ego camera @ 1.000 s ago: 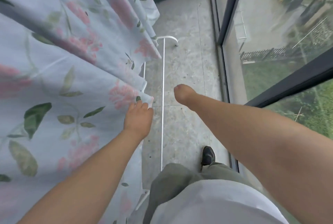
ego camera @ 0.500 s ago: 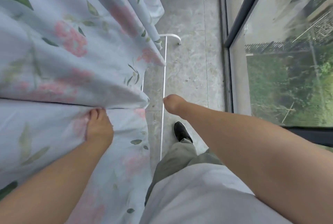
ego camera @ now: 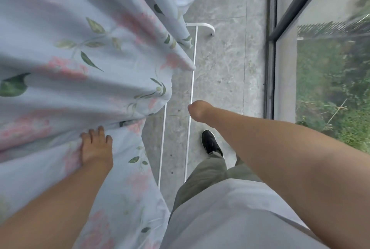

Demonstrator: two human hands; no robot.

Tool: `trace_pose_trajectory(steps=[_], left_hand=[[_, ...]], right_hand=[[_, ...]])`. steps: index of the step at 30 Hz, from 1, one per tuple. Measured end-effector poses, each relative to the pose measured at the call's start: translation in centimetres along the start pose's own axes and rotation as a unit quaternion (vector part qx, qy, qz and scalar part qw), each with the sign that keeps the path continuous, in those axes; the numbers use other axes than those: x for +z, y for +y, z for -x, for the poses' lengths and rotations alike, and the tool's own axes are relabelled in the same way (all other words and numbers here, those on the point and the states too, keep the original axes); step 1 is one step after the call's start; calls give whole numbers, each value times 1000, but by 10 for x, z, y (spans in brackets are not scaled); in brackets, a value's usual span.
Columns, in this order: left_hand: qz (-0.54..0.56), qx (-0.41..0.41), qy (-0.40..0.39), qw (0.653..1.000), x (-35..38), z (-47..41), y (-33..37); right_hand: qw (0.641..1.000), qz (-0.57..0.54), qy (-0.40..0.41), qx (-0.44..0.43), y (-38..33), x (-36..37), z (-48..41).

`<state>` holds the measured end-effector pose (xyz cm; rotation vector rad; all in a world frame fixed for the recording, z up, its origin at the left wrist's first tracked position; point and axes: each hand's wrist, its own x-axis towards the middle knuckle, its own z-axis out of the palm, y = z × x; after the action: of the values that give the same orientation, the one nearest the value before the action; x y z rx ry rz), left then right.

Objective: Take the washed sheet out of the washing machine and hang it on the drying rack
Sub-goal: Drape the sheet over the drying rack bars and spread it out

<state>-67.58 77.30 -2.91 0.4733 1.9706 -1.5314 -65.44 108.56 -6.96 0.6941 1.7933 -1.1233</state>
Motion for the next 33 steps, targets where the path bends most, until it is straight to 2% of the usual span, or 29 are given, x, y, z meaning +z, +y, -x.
trace_pose_trajectory(steps=[4, 8, 10, 13, 19, 22, 24, 26, 28, 30, 31, 33], left_hand=[[51, 14, -16, 998, 0, 0, 7], [186, 7, -3, 983, -1, -7, 27], [202, 37, 30, 978, 1, -12, 41], [196, 23, -7, 980, -2, -24, 67], [248, 22, -4, 969, -12, -56, 132], [287, 12, -81, 954, -26, -68, 155], [311, 21, -90, 946, -32, -72, 166], [316, 78, -24, 945, -34, -66, 174], [313, 152, 84, 934, -29, -60, 177], [305, 206, 125, 922, -19, -57, 181], [296, 230, 121, 919, -12, -57, 184], [274, 277, 104, 915, -2, -54, 189]], right_hand=[[1000, 5, 11, -24, 1, -2, -18], [999, -25, -3, -46, 2, 12, -46], [997, -60, -27, -36, 3, 21, -61], [992, -96, -48, -60, 5, 38, -86], [988, -118, -61, -80, 18, 68, -128], [977, -199, -52, -57, 22, 75, -145], [956, -289, -47, -12, 24, 83, -155], [915, -400, -44, 36, 21, 85, -163], [866, -489, -52, 87, 18, 84, -172], [826, -544, -85, 124, 18, 84, -180], [819, -552, -99, 125, 19, 86, -185], [852, -508, -92, 88, 18, 91, -196]])
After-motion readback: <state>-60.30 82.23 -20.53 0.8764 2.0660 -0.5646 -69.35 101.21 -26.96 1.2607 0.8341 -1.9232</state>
